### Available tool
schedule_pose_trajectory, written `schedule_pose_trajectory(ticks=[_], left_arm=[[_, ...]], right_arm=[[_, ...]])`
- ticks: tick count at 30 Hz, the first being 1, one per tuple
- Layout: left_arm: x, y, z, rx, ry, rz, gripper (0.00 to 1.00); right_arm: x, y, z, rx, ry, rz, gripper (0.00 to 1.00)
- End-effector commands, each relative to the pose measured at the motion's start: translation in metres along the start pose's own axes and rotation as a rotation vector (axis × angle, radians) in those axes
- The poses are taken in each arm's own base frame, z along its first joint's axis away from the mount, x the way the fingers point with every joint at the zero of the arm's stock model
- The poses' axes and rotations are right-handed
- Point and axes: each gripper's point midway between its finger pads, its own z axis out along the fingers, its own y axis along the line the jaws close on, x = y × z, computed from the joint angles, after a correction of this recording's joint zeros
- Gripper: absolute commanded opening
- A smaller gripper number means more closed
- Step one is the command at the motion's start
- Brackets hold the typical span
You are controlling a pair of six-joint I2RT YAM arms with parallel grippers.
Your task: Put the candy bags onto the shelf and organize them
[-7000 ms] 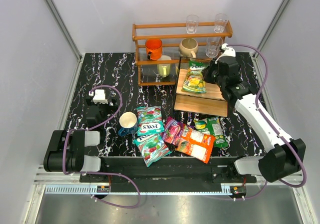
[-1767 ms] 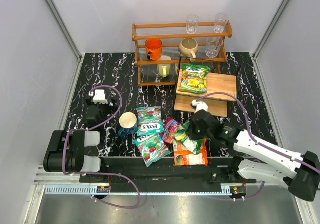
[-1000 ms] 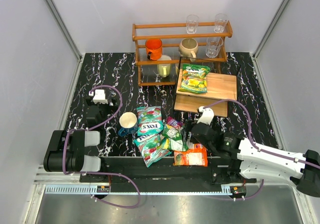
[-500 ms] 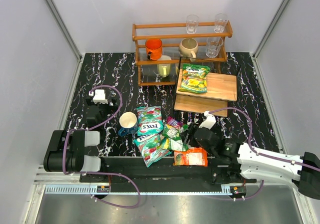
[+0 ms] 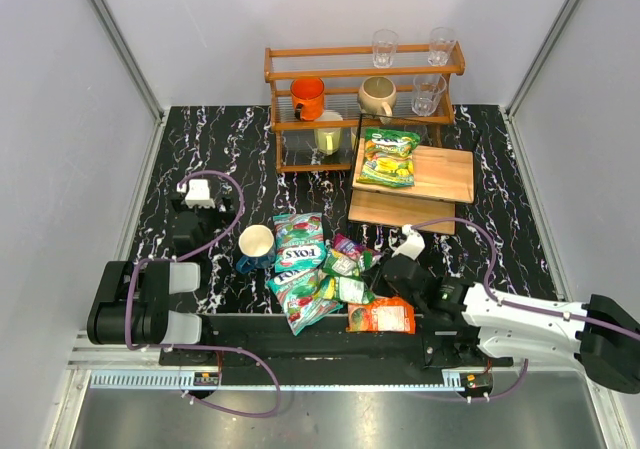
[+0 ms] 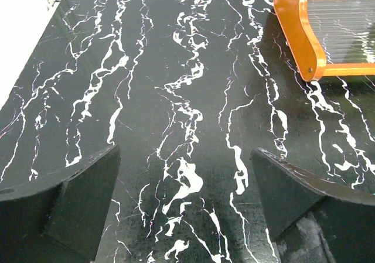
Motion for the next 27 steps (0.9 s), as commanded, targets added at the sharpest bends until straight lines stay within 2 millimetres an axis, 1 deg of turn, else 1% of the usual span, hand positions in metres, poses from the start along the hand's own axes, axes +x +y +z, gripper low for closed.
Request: schedule_pose_trajectory(ticks=[1,2,3,4,5,6,7,8,10,11,12,13,14,15,16,17,18,19,20,21,22,23,24,25,26,27], left_arm=[[-0.028,0.015,0.007,-0.095,-0.071,-0.059,0.99],[-0.036,0.027,0.009,-0.166,-0.073,-0.075,0.99],[-0.043,0.031,0.008,-0.193,-0.072,-0.097,0.99],[-0.033,0.035,0.008,-0.218,-0.007,-0.094,0.99],[-0.048,0.035,0.013,-0.218,-0.021,-0.096,0.99],[-0.046,0.035,0.012,-0.218,0.019,-0.083,0.99],[-0.053,0.035,0.012,-0.221,0.014,-0.087,0.99],[-0.067,0.035,0.014,-0.225,-0.007,-0.115,0.99],[-0.082,0.036,0.009,-0.239,-0.027,-0.175,0.99],[-0.096,0.034,0.008,-0.23,-0.055,-0.214,0.99],[-0.108,0.032,0.003,-0.223,-0.079,-0.231,0.99],[-0.12,0.029,0.001,-0.204,-0.103,-0.246,0.99],[-0.136,0.028,-0.005,-0.195,-0.141,-0.27,0.99],[-0.138,0.026,-0.009,-0.191,-0.135,-0.279,0.99],[-0.15,0.023,-0.012,-0.172,-0.152,-0.292,0.99],[-0.165,0.021,-0.019,-0.158,-0.183,-0.324,0.99],[-0.164,0.011,-0.023,-0.129,-0.153,-0.337,0.99],[-0.179,0.004,-0.027,-0.094,-0.168,-0.356,0.99],[-0.19,0.0,-0.035,-0.071,-0.185,-0.382,0.99],[-0.189,-0.005,-0.039,-0.054,-0.161,-0.383,0.99],[-0.198,-0.011,-0.044,-0.02,-0.169,-0.383,0.99],[-0.207,-0.014,-0.052,0.001,-0.187,-0.401,0.99],[-0.207,-0.017,-0.056,0.018,-0.173,-0.408,0.99],[-0.213,-0.025,-0.062,0.06,-0.176,-0.414,0.99],[-0.22,-0.029,-0.069,0.09,-0.186,-0.425,0.99],[-0.216,-0.033,-0.072,0.105,-0.155,-0.431,0.99]], right_arm=[[-0.013,0.018,-0.004,-0.072,-0.044,0.021,0.0],[-0.015,0.019,-0.005,-0.074,-0.048,0.017,0.0],[-0.016,0.02,-0.006,-0.079,-0.053,0.011,0.0],[-0.017,0.021,-0.007,-0.085,-0.054,-0.007,0.0],[-0.019,0.022,-0.008,-0.086,-0.056,-0.014,0.0],[-0.02,0.022,-0.009,-0.084,-0.059,-0.02,0.0],[-0.021,0.024,-0.01,-0.088,-0.061,-0.036,0.0],[-0.024,0.026,-0.012,-0.088,-0.063,-0.047,0.0],[-0.029,0.029,-0.016,-0.094,-0.077,-0.073,0.0],[-0.034,0.032,-0.019,-0.091,-0.082,-0.087,0.0],[-0.039,0.036,-0.023,-0.098,-0.095,-0.092,0.0],[-0.039,0.033,-0.025,-0.084,-0.091,-0.128,0.0],[-0.047,0.042,-0.03,-0.101,-0.103,-0.136,0.0],[-0.051,0.044,-0.034,-0.106,-0.109,-0.169,0.0],[-0.051,0.042,-0.038,-0.091,-0.099,-0.195,0.0],[-0.06,0.053,-0.045,-0.109,-0.109,-0.206,0.0],[-0.064,0.055,-0.049,-0.101,-0.113,-0.225,0.0],[-0.064,0.048,-0.052,-0.063,-0.093,-0.27,0.0],[-0.075,0.059,-0.061,-0.072,-0.109,-0.278,0.0],[-0.08,0.057,-0.065,-0.044,-0.112,-0.296,0.0],[-0.088,0.058,-0.075,-0.018,-0.11,-0.321,0.0],[-0.092,0.057,-0.079,0.008,-0.11,-0.335,0.0],[-0.1,0.054,-0.085,0.038,-0.129,-0.346,0.0],[-0.109,0.052,-0.097,0.074,-0.129,-0.361,0.0],[-0.114,0.048,-0.101,0.111,-0.135,-0.37,0.0],[-0.123,0.044,-0.106,0.156,-0.165,-0.374,0.0]])
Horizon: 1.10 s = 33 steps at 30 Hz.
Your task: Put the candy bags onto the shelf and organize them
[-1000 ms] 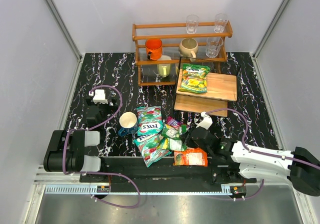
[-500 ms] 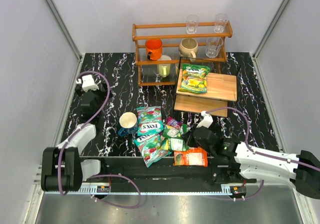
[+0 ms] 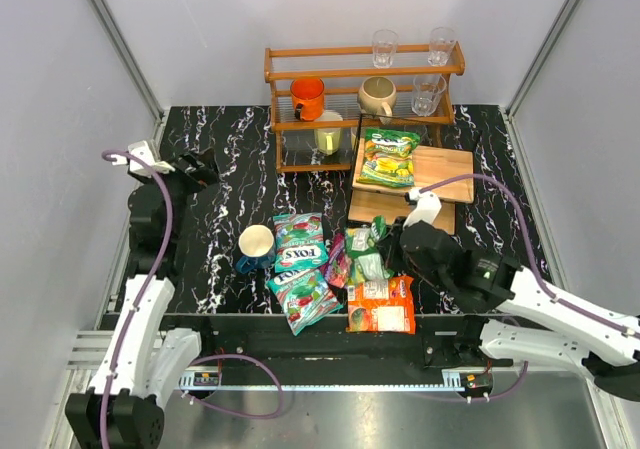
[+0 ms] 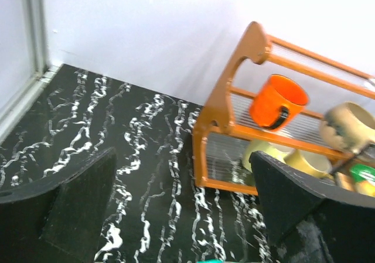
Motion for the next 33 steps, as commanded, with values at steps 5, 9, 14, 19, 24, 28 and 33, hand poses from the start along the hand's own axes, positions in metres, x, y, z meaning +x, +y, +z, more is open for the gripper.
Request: schedule_pose_trajectory(ticks=[5,9,14,19,24,28,33], left_arm=[[0.0,-0.04,-0.029,0.149,0.199,-0.065,0.99],[0.013,-0.051,-0.039,0.223,0.288,-0.032,0.99],[0.012,-0.043,-0.047,0.184,0.266,-0.038,0.99],[0.002,-0.034,-0.059,0.151,0.176,-0.035,0.99],[0.0,-0.035,-0.063,0.159,0.155,-0.044,0.99],[0.011,-0.036,-0.061,0.165,0.205,-0.046,0.99],[0.02,-0.04,-0.062,0.199,0.236,-0.046,0.99]], right_arm=[[-0.048,-0.051,-0.039,0.383,-0.016,-0.179,0.0],[-0.047,-0.062,-0.028,0.532,0.026,-0.286,0.0],[-0.024,-0.061,0.005,0.651,0.106,-0.452,0.0],[-0.003,-0.044,0.029,0.677,0.138,-0.56,0.0],[0.027,0.01,0.059,0.508,0.155,-0.584,0.0],[0.066,0.053,0.078,0.329,0.246,-0.566,0.13],[0.09,0.107,0.075,-0.016,0.248,-0.471,0.56]])
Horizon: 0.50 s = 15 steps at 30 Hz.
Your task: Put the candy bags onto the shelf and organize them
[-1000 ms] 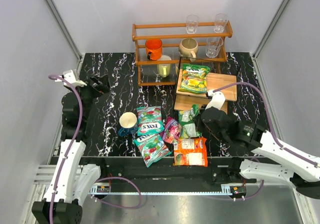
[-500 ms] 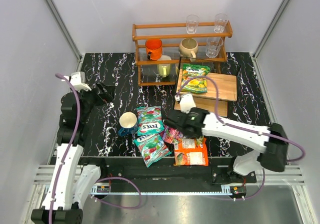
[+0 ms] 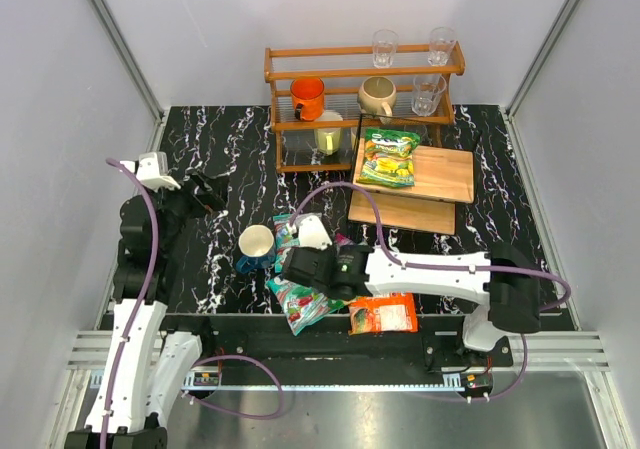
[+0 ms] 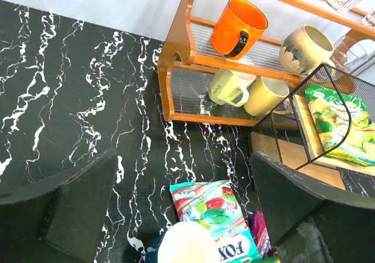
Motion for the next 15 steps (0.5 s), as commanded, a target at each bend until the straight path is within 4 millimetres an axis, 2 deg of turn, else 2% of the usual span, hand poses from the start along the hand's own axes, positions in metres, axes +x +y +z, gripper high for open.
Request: schedule_pose_trajectory(ticks=[1,2,3,4,5,6,9,10,13,15], left_arm=[[0.001,-0.007,0.001,0.044,-0.001,0.001,0.99],[0.002,-0.008,0.0,0.049,-0.001,0.003,0.99],[0.001,-0.008,-0.002,0.051,-0.005,0.004,0.99],[0.002,-0.008,-0.002,0.051,-0.005,0.005,0.99],[0.003,-0.008,-0.002,0.051,-0.005,0.004,0.99],[0.003,-0.008,-0.003,0.054,-0.005,0.004,0.99],[0.006,-0.012,-0.004,0.076,0.007,-0.007,0.99],[0.007,-0.013,-0.003,0.078,0.01,-0.013,0.99],[0.01,-0.014,-0.004,0.087,0.018,-0.028,0.99],[0.011,-0.017,-0.005,0.101,0.015,-0.032,0.99]], right_arm=[[-0.035,0.04,-0.038,-0.328,-0.175,0.127,0.58],[-0.03,0.035,-0.037,-0.332,-0.201,0.157,0.6],[-0.04,0.021,-0.052,-0.347,-0.26,0.212,0.62],[-0.042,0.006,-0.052,-0.302,-0.305,0.248,0.63],[-0.032,-0.005,-0.046,-0.269,-0.308,0.272,0.62],[-0.033,-0.016,-0.052,-0.262,-0.336,0.302,0.59],[-0.017,-0.034,-0.042,-0.205,-0.339,0.321,0.36],[-0.014,-0.037,-0.039,-0.192,-0.339,0.334,0.22],[-0.001,-0.041,-0.028,-0.169,-0.339,0.349,0.03],[0.004,-0.037,-0.019,-0.19,-0.364,0.357,0.0]])
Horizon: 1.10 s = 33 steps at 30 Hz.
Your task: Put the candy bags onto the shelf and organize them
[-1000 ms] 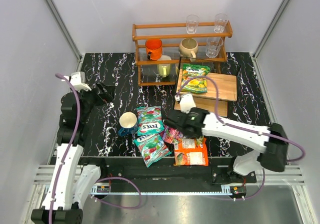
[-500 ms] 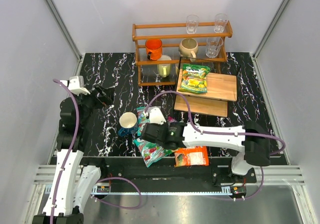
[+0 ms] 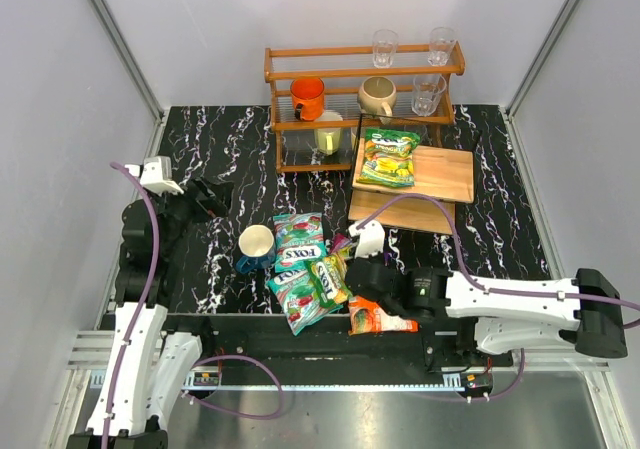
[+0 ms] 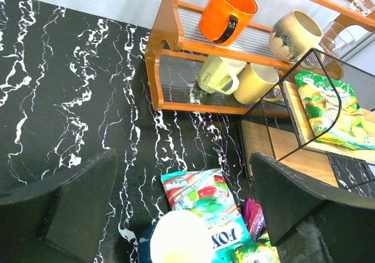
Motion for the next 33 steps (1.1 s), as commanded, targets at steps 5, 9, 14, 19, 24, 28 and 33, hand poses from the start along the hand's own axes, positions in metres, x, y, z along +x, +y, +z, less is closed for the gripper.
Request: schedule_pose_trajectory(ticks=[5,9,14,19,24,28,33], left_arm=[[0.001,-0.016,-0.005,0.088,-0.021,-0.023,0.99],[0.003,-0.016,-0.008,0.093,-0.02,-0.024,0.99],[0.013,-0.013,-0.008,0.091,-0.003,-0.034,0.99],[0.024,-0.01,-0.007,0.087,0.02,-0.042,0.99],[0.025,-0.01,-0.01,0.089,0.02,-0.045,0.99],[0.025,-0.01,-0.013,0.085,0.025,-0.035,0.99],[0.028,-0.012,-0.015,0.098,0.037,-0.033,0.99]], right_arm=[[0.009,0.003,0.029,-0.066,-0.169,0.033,0.0],[0.021,0.004,0.039,-0.087,-0.175,0.018,0.0],[0.065,0.007,0.058,-0.086,-0.034,-0.005,0.0],[0.075,0.006,0.064,-0.026,0.087,-0.064,0.0],[0.1,0.002,0.07,0.022,0.216,-0.111,0.0],[0.071,0.013,0.062,-0.018,0.15,-0.121,0.11],[-0.01,0.027,0.035,-0.095,-0.012,-0.313,0.64]])
